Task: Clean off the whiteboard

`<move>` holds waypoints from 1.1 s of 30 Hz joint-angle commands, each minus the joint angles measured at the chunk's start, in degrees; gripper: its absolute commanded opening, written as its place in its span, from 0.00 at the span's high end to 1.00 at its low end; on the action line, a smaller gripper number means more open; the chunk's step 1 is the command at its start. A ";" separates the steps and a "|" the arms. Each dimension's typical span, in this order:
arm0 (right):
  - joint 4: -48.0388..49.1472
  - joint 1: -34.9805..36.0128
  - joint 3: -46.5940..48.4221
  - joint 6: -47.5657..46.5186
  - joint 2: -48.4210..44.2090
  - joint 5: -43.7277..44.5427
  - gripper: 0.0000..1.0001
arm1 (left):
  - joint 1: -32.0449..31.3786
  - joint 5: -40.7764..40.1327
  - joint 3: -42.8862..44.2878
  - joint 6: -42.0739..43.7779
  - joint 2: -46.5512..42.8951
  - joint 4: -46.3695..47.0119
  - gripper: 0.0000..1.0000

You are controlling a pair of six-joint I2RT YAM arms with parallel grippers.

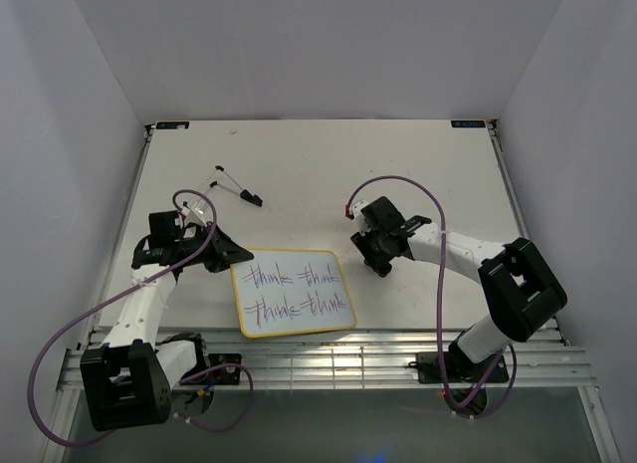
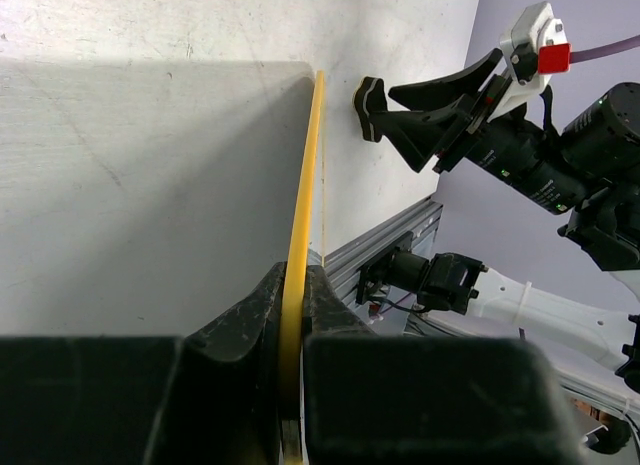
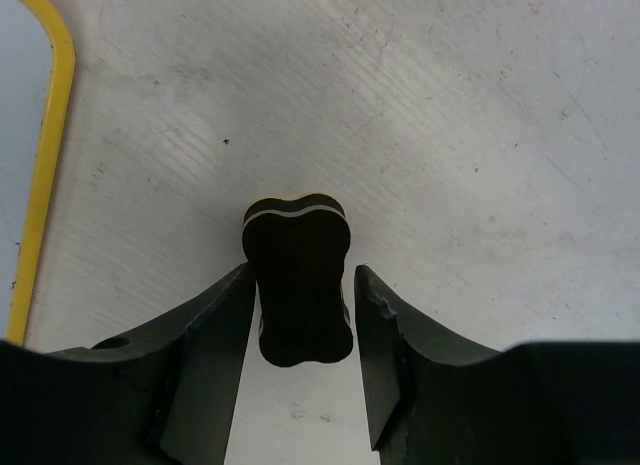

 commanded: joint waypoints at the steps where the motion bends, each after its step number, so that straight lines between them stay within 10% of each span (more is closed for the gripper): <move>1: 2.32 0.37 0.74 -0.83 1.31 0.22 0.50 | -0.57 -1.53 1.06 3.53 -1.58 1.90 1.00; 33: 2.41 0.37 -2.25 2.16 -1.67 0.49 0.60 | -1.19 -0.83 0.97 3.71 -2.11 2.16 1.00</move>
